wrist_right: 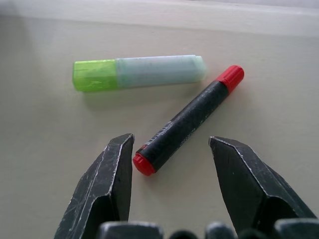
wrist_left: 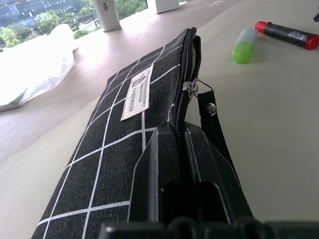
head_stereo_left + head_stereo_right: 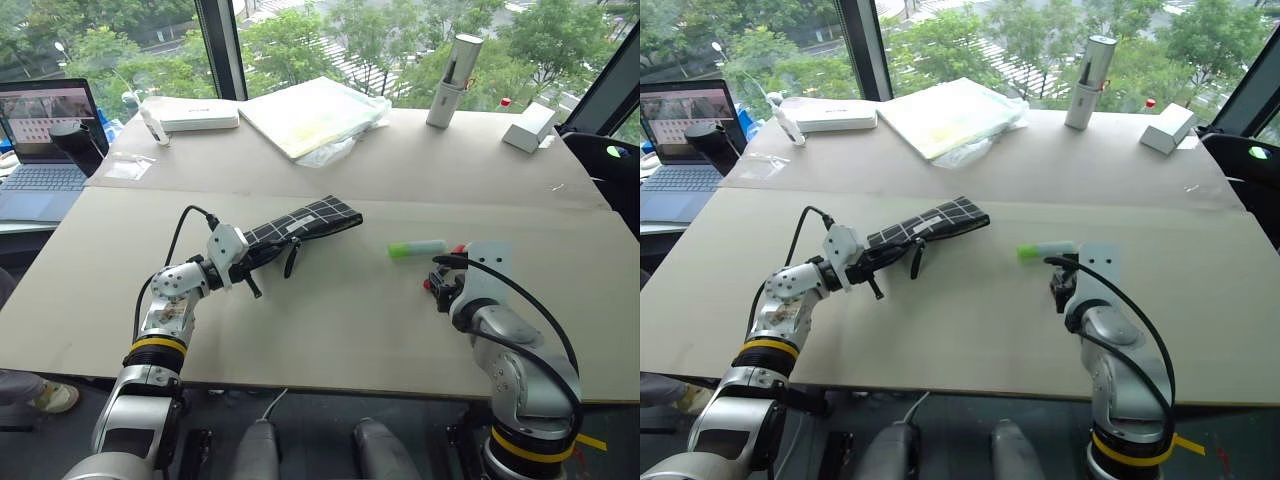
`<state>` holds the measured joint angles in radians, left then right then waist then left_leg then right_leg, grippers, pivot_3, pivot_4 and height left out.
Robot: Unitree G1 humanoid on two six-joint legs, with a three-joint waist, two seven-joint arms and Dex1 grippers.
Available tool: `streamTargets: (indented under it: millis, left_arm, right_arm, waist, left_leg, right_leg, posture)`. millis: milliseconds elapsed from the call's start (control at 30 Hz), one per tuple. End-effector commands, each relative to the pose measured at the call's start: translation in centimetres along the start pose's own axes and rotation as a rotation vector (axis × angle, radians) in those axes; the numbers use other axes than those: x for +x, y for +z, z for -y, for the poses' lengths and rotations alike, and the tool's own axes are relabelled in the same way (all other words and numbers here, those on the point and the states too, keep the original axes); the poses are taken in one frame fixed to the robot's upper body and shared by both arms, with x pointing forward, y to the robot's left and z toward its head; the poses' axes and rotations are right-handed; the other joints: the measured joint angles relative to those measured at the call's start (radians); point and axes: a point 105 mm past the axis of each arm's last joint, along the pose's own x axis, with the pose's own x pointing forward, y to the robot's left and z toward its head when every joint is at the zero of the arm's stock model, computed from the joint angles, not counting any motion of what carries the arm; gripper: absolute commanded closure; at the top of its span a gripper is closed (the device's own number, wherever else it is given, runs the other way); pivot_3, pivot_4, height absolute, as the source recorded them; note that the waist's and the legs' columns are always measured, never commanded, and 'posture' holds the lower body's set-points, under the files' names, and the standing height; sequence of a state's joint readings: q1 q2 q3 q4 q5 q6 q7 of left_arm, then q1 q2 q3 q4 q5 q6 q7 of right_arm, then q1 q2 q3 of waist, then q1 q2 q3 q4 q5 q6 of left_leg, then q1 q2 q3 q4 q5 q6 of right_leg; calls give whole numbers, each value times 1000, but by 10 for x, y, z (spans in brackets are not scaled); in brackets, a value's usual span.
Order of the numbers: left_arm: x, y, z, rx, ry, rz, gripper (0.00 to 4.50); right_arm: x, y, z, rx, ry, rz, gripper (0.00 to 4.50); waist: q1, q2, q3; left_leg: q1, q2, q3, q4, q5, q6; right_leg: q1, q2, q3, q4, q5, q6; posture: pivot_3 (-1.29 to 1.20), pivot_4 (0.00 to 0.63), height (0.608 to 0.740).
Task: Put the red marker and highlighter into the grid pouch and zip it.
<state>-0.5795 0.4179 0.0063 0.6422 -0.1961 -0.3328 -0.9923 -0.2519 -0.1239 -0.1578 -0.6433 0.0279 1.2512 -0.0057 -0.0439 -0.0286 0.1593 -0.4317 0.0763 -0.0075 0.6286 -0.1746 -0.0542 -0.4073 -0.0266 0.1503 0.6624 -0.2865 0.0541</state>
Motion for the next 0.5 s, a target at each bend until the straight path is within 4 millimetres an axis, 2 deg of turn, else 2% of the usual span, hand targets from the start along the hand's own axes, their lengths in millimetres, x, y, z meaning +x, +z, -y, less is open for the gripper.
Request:
streamTargets:
  millis: [33,267,500]
  left_arm:
    - [-2,9,-2,29,15,36,4500]
    - [-10,10,-2,27,42,33,4500]
    - [-16,12,-3,33,67,28,4500]
  right_arm:
    - [6,12,-5,29,-10,34,1790]
    - [29,28,-9,45,-16,60,1790]
    - [48,24,1,-59,-68,84,1790]
  waist:
    - [-1,0,0]
    - [-2,0,0]
    - [-2,0,0]
  left_leg:
    - [0,0,0,0,0,0]
    - [0,0,0,0,0,0]
    - [0,0,0,-1,0,0]
  right_leg:
    - [0,0,0,0,0,0]
    - [0,0,0,0,0,0]
    - [0,0,0,-1,0,0]
  posture:
    - [0,150,739]
    - [0,150,739]
    - [0,150,739]
